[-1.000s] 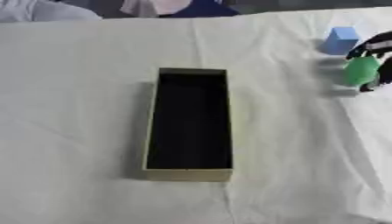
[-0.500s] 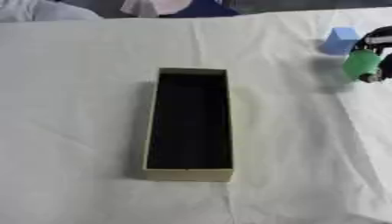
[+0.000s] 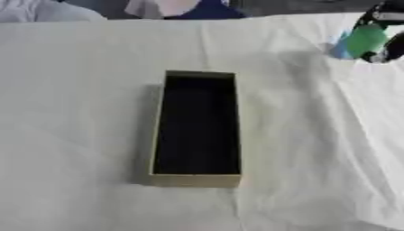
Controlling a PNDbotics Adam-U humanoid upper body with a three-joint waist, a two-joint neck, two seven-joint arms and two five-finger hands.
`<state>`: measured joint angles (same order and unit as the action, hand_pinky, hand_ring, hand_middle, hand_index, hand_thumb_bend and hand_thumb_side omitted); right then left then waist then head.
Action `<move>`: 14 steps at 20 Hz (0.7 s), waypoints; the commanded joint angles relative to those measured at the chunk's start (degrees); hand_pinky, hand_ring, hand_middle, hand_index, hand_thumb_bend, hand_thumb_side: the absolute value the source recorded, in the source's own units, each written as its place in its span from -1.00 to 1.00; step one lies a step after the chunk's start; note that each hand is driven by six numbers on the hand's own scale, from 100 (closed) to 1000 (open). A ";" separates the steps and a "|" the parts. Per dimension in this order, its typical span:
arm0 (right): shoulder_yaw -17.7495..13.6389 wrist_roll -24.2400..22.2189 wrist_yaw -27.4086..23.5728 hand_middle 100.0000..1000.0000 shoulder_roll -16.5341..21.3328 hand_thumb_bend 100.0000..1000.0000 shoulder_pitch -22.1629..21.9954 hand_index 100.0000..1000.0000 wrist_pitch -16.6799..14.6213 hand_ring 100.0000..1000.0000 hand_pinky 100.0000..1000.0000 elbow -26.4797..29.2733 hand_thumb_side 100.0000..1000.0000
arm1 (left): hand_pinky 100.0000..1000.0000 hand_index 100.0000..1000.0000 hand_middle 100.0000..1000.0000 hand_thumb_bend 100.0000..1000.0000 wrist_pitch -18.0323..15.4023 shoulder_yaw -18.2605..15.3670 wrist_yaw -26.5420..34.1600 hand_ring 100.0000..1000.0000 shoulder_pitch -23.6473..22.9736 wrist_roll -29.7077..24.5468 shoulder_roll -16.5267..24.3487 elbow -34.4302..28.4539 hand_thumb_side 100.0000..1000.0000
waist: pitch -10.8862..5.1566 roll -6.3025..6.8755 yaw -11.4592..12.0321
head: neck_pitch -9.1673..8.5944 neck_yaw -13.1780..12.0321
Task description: Pick up objects on the table and place them in the box.
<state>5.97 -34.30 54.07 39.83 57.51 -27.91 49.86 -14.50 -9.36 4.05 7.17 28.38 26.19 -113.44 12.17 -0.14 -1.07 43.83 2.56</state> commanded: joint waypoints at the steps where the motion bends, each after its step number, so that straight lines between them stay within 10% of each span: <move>1: 1.47 -1.11 -2.91 -0.16 2.68 -1.00 0.96 0.12 -1.11 0.16 0.28 5.43 -1.00 | 0.40 0.73 0.46 -0.49 -0.13 -0.25 0.04 0.52 0.49 0.03 1.20 -1.15 0.82 | -1.18 -0.17 0.08 | 0.29 -0.11; 14: 12.22 -3.03 -13.26 -0.15 3.32 -1.00 0.23 0.13 -2.87 0.13 0.02 21.28 -1.00 | 0.40 0.73 0.46 -0.48 0.00 0.14 0.33 0.52 0.58 -0.29 1.40 -1.15 0.81 | -2.12 -0.86 0.46 | 0.29 -0.97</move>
<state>17.73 -36.28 42.08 41.15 56.65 -30.00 69.17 -14.49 -9.20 4.22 7.18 28.30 26.21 -113.44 11.00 -1.03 -0.68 43.83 1.83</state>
